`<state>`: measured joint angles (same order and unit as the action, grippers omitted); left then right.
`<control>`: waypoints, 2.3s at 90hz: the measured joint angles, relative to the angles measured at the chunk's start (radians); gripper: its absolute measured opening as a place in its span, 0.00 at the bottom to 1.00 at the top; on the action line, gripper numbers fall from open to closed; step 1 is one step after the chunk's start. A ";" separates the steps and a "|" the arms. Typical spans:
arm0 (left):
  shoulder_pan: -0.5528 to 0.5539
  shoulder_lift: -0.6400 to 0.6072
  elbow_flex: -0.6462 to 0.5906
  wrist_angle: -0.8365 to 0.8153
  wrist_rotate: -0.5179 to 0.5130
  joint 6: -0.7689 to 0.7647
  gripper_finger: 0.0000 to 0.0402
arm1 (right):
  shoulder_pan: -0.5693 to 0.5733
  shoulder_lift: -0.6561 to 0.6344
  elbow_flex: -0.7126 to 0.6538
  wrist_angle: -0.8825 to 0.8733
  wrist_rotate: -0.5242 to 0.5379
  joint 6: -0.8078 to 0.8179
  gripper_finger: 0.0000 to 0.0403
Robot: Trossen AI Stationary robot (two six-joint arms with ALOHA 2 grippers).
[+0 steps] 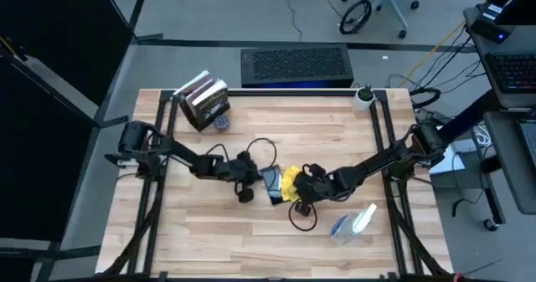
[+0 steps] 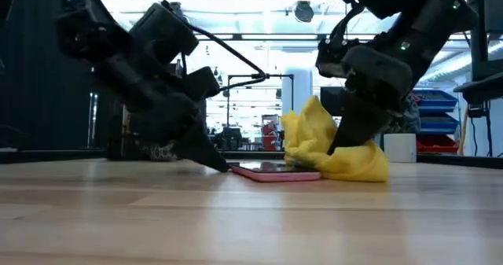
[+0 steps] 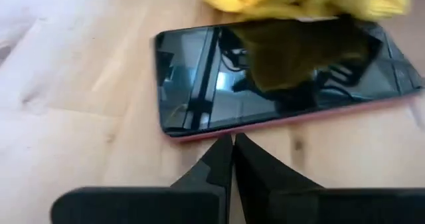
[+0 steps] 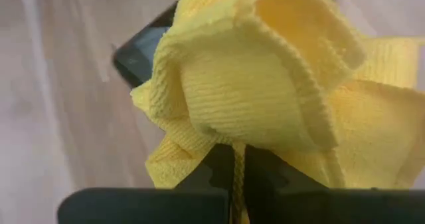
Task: Apply microfiber cloth
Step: Wipe the front of the pink cellphone with a yellow microfiber cloth, then return to Home Position
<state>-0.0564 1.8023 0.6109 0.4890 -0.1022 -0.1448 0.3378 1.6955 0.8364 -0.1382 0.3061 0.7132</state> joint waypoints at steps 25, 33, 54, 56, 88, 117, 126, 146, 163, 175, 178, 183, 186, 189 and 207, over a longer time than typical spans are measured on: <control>0.033 0.001 -0.002 0.048 0.007 0.006 0.01 | -0.007 0.000 0.000 0.078 0.005 -0.071 0.00; 0.032 0.001 -0.001 0.053 0.009 0.027 0.01 | -0.016 -0.005 0.003 0.081 0.003 -0.124 0.00; 0.016 -0.136 0.000 -0.050 0.022 0.021 0.01 | -0.034 -0.153 0.023 -0.002 0.029 -0.287 0.00; 0.016 -0.155 0.000 -0.061 0.023 0.021 0.01 | -0.042 -0.167 0.023 -0.021 0.035 -0.300 0.00; 0.017 -0.280 0.000 -0.131 0.018 0.028 0.01 | -0.178 -0.185 0.000 -0.238 -0.073 -0.474 0.18; 0.017 -0.304 0.000 -0.142 0.018 0.030 0.01 | -0.194 -0.361 0.119 -0.332 -0.210 -0.565 0.55; 0.017 -0.323 0.000 -0.143 0.018 0.030 0.01 | -0.199 -0.476 0.110 -0.322 -0.207 -0.633 0.58; 0.017 -0.353 0.000 -0.144 0.018 0.055 0.01 | -0.253 -0.750 -0.062 -0.122 -0.256 -0.690 0.39; 0.017 -0.354 0.000 -0.140 0.018 0.056 0.01 | -0.266 -0.907 -0.255 0.059 -0.253 -0.676 0.08; 0.017 -0.354 0.000 -0.140 0.018 0.055 0.01 | -0.266 -0.968 -0.280 -0.032 -0.202 -0.648 0.03; 0.017 -0.354 0.000 -0.141 0.018 0.054 0.01 | -0.267 -0.981 -0.280 -0.043 -0.202 -0.617 0.04; 0.017 -0.354 0.000 -0.140 0.018 0.054 0.01 | -0.265 -1.005 -0.279 -0.071 -0.202 -0.578 0.06; 0.017 -0.354 0.000 -0.140 0.017 0.054 0.01 | -0.265 -1.020 -0.278 -0.105 -0.203 -0.571 0.07; 0.018 -0.354 0.000 -0.141 0.015 0.054 0.01 | -0.265 -1.037 -0.278 -0.158 -0.205 -0.578 0.08; 0.018 -0.354 0.000 -0.140 -0.016 0.064 0.01 | -0.265 -1.162 -0.397 -0.110 -0.208 -0.593 0.09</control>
<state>-0.0387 1.4483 0.6109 0.3489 -0.1183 -0.0808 0.0731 0.5332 0.4391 -0.2481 0.0979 0.1202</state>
